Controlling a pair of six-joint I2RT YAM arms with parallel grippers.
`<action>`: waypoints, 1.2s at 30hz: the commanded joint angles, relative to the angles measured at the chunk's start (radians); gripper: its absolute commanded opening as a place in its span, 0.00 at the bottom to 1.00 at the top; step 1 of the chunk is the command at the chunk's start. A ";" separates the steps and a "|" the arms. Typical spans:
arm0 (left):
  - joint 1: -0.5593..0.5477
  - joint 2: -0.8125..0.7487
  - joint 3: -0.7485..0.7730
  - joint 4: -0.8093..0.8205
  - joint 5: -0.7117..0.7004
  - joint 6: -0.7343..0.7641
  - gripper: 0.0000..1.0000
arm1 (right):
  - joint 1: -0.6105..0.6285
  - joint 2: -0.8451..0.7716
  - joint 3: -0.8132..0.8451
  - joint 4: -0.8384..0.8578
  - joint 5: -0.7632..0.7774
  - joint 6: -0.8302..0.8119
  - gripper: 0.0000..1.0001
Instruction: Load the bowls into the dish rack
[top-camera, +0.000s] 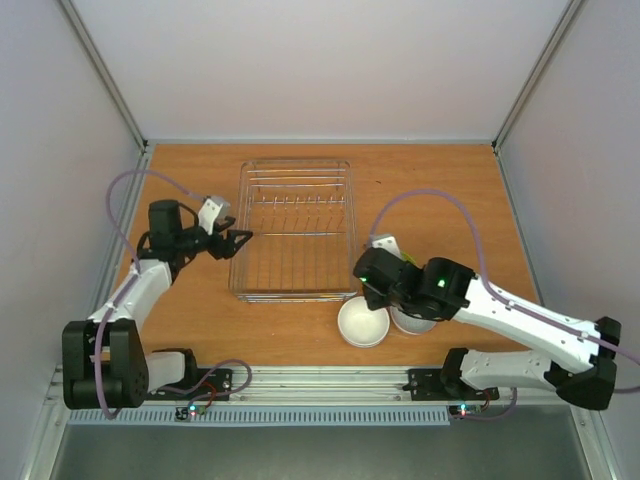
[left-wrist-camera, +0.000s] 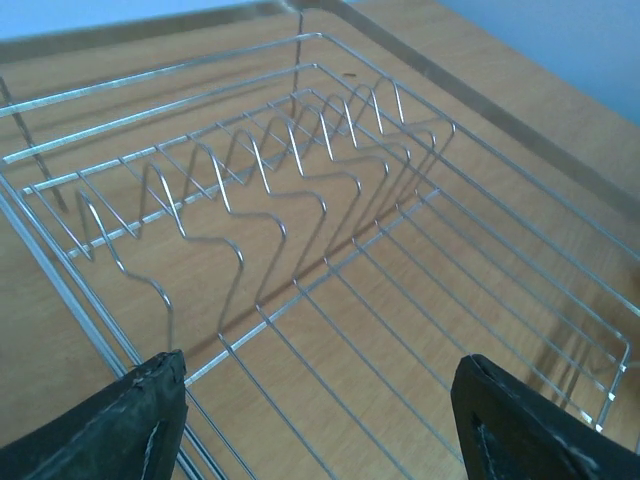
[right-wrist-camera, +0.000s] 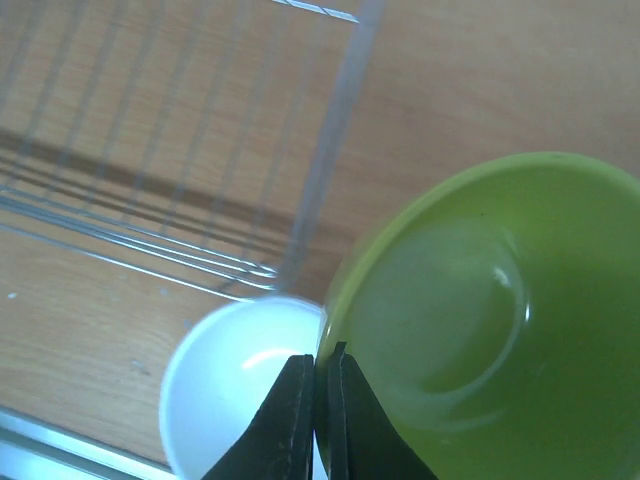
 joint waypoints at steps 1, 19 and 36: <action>-0.003 0.028 0.237 -0.323 -0.013 0.069 0.72 | 0.103 0.129 0.163 -0.018 0.089 -0.177 0.01; -0.401 0.096 0.732 -1.033 -0.424 0.128 0.71 | 0.339 0.552 0.504 0.079 0.073 -0.418 0.01; -0.681 0.191 0.733 -1.070 -0.589 0.085 0.67 | 0.362 0.633 0.524 0.141 0.054 -0.438 0.01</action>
